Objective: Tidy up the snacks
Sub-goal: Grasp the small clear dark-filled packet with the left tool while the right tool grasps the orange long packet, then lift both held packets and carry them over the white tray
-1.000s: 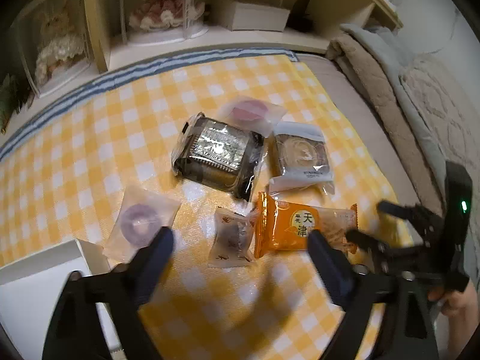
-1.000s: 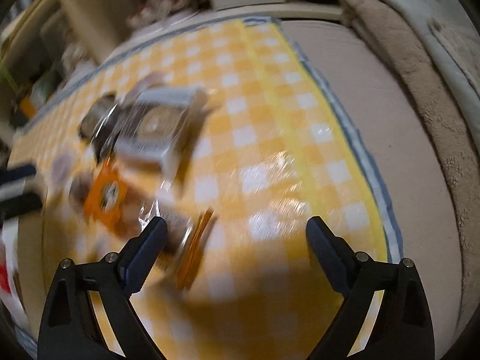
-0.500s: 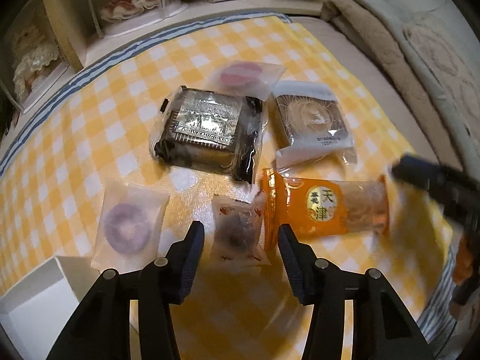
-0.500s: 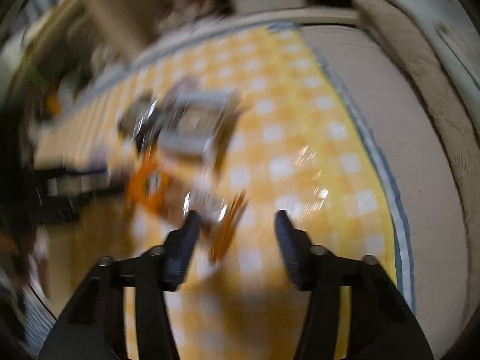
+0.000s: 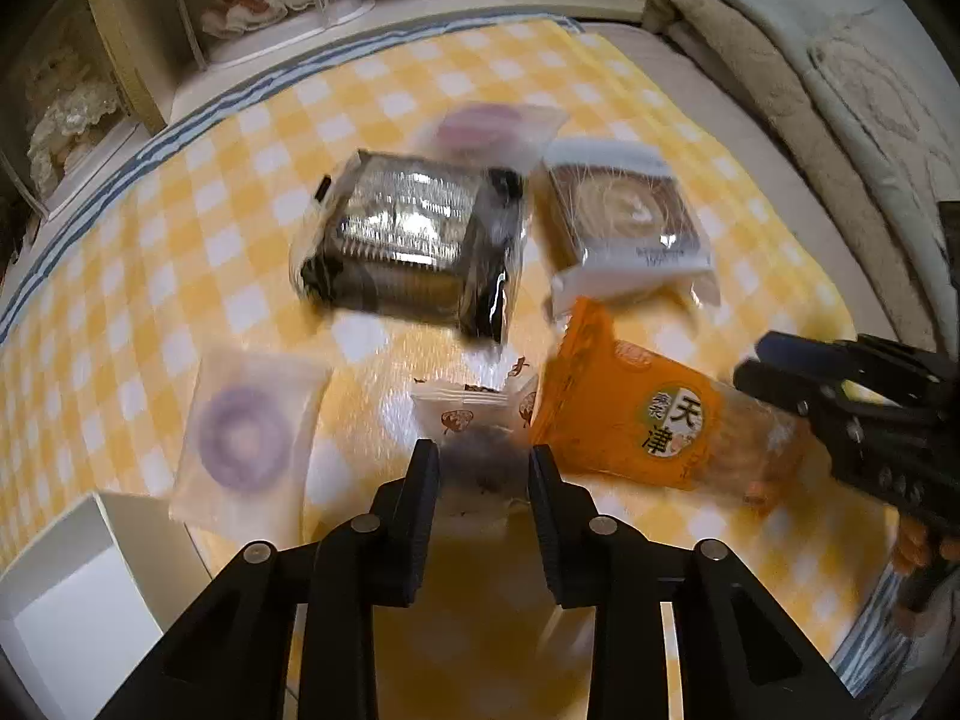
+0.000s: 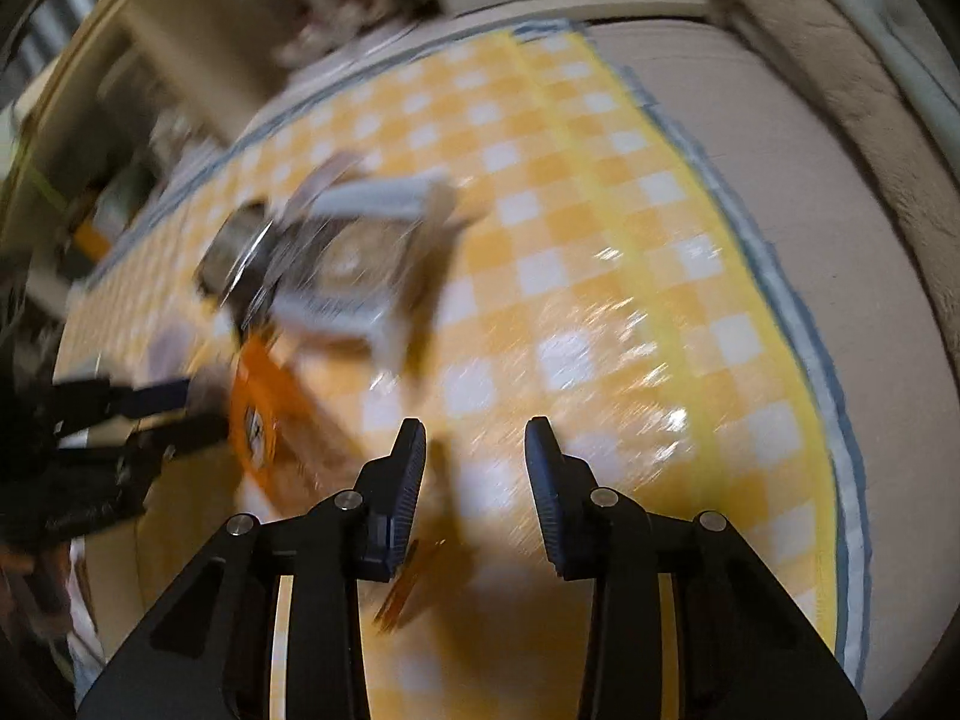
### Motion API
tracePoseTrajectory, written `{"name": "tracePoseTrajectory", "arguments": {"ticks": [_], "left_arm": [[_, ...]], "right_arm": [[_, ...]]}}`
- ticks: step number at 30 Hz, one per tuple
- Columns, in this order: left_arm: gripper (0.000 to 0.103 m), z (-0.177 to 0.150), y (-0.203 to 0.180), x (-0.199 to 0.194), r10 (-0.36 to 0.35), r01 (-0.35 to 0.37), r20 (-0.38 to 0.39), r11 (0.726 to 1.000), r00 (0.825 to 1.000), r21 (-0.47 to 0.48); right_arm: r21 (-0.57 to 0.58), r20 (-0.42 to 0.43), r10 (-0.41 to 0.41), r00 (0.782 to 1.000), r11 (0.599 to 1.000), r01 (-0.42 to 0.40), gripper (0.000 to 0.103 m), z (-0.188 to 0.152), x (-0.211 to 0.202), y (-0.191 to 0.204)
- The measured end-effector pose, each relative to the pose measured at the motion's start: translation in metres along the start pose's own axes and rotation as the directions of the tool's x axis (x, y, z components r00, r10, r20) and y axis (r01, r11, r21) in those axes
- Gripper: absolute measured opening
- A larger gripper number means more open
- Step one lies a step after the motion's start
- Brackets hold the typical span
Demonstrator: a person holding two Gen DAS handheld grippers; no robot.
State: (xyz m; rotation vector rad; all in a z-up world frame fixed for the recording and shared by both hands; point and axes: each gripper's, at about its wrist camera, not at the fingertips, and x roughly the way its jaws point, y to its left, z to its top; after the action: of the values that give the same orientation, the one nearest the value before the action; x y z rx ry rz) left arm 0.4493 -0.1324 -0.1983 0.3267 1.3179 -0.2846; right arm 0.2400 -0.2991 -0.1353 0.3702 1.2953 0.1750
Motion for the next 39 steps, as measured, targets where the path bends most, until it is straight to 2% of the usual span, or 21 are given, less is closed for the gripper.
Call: {"name": "tracePoseTrajectory", "arguments": {"ticks": [5, 7, 11, 14, 15, 16, 19, 22, 25, 27, 29, 30, 34, 39], "left_arm": [[0.027, -0.006, -0.001, -0.009, 0.020, -0.019, 0.036, 1.000, 0.999, -0.019], [0.027, -0.009, 0.001, -0.017, 0.019, -0.017, 0.057, 0.999, 0.998, -0.033], [0.026, -0.017, 0.007, -0.034, 0.018, -0.012, 0.092, 0.998, 0.996, -0.066], [0.026, -0.023, 0.012, -0.046, 0.019, -0.010, 0.111, 0.996, 0.994, -0.086], [0.026, -0.025, 0.012, -0.049, 0.019, -0.009, 0.115, 0.996, 0.993, -0.091], [0.026, -0.027, 0.013, -0.052, 0.022, -0.010, 0.120, 0.995, 0.993, -0.094], [0.026, -0.035, 0.015, -0.062, 0.024, -0.012, 0.127, 0.996, 0.992, -0.094], [0.026, -0.044, 0.018, -0.074, 0.019, -0.005, 0.137, 0.995, 0.990, -0.100], [0.026, -0.053, 0.021, -0.089, 0.011, 0.006, 0.155, 0.994, 0.988, -0.109], [0.026, -0.059, 0.024, -0.099, 0.008, 0.011, 0.166, 0.993, 0.986, -0.114], [0.026, -0.065, 0.026, -0.111, 0.011, 0.011, 0.180, 0.993, 0.984, -0.118], [0.026, -0.069, 0.028, -0.118, 0.012, 0.012, 0.188, 0.992, 0.982, -0.124], [0.026, -0.082, 0.038, -0.145, 0.010, 0.025, 0.224, 0.988, 0.975, -0.151], [0.026, -0.103, 0.044, -0.180, 0.033, 0.010, 0.258, 0.986, 0.966, -0.164]], "right_arm": [[-0.108, -0.061, -0.018, 0.998, 0.994, 0.011, 0.036, -0.014, -0.005, 0.023], [-0.124, -0.038, -0.035, 0.999, 0.992, 0.030, 0.036, -0.018, -0.013, 0.027], [-0.122, 0.018, -0.019, 1.000, 0.992, 0.021, 0.037, -0.020, -0.029, 0.031], [-0.124, 0.050, 0.000, 0.999, 0.992, 0.006, 0.057, -0.023, -0.036, 0.035], [-0.134, 0.054, 0.001, 0.999, 0.991, 0.007, 0.068, -0.023, -0.034, 0.041], [-0.150, 0.055, 0.001, 0.999, 0.989, 0.008, 0.071, -0.024, -0.032, 0.047], [-0.199, 0.041, -0.005, 0.999, 0.980, 0.013, 0.071, -0.028, -0.021, 0.060], [-0.243, 0.017, -0.046, 0.999, 0.969, 0.048, 0.071, -0.033, -0.003, 0.070], [-0.239, 0.007, -0.063, 0.998, 0.969, 0.063, 0.071, -0.032, 0.007, 0.072], [-0.235, 0.005, -0.075, 0.997, 0.969, 0.074, 0.064, -0.031, 0.011, 0.074], [-0.227, 0.000, -0.064, 0.998, 0.972, 0.062, 0.051, -0.031, 0.012, 0.074], [-0.216, -0.005, -0.051, 0.999, 0.975, 0.049, 0.042, -0.031, 0.012, 0.074], [-0.177, 0.019, -0.032, 0.999, 0.984, 0.035, 0.039, -0.030, -0.001, 0.076], [-0.141, 0.093, 0.021, 0.995, 0.990, -0.008, 0.038, -0.027, -0.035, 0.087]]}}
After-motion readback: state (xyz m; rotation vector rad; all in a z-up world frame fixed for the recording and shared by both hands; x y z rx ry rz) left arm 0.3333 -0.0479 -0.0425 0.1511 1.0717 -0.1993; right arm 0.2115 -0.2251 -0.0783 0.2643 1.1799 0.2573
